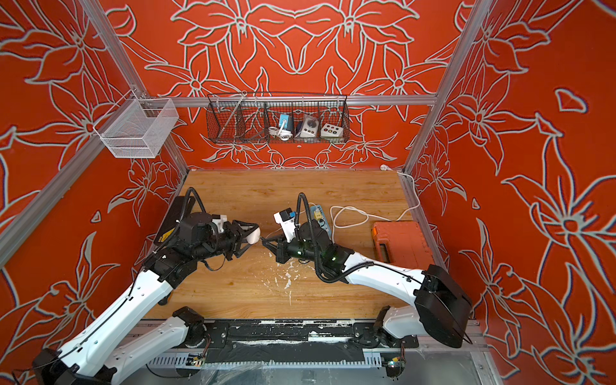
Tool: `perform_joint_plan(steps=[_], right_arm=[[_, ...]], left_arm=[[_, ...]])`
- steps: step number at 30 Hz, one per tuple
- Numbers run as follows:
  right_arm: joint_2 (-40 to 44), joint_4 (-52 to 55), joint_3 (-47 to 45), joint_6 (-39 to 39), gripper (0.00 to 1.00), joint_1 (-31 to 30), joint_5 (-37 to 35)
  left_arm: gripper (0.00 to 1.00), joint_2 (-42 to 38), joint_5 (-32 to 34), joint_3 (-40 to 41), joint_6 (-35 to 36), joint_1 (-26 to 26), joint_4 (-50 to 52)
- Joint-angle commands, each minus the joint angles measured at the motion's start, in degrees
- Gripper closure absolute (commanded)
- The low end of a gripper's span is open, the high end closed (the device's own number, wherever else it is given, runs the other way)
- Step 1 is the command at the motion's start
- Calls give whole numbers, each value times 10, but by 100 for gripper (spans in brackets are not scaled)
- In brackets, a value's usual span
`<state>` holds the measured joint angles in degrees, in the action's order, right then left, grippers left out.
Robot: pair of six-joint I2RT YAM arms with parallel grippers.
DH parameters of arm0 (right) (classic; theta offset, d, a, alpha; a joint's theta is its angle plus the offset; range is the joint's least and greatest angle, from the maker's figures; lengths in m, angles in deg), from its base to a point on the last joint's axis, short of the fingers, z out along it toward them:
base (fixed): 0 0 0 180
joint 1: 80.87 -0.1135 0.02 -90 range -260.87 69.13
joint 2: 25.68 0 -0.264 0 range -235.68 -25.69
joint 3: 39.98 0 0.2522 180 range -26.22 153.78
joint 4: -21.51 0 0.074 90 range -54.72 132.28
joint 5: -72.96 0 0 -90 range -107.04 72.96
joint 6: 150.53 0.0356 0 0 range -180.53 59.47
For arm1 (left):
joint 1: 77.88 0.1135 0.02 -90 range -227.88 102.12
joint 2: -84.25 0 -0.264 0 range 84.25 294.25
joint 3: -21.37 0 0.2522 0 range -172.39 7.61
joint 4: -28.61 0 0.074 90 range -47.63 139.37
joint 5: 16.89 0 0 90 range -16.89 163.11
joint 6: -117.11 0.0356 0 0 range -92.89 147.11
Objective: Charge the bluetooth headset
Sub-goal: Insert the charging cable into the bluetooth headset.
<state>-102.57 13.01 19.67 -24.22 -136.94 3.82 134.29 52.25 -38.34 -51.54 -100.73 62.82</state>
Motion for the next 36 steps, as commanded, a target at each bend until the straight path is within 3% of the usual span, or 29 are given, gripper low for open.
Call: perform_joint_plan(steps=[1,15,25,36], right_arm=[[6,-1,14,-7,100,-6,2],[-27,-10,33,-6,100,-5,9],[-18,36,63,-12,100,0,4],[-19,24,73,19,100,15,50]], left_arm=[[53,0,-1,3,-1,2,-13],[53,0,-16,-1,2,1,-17],[56,-1,-36,-9,44,1,2],[61,-8,-59,-12,73,1,-13]])
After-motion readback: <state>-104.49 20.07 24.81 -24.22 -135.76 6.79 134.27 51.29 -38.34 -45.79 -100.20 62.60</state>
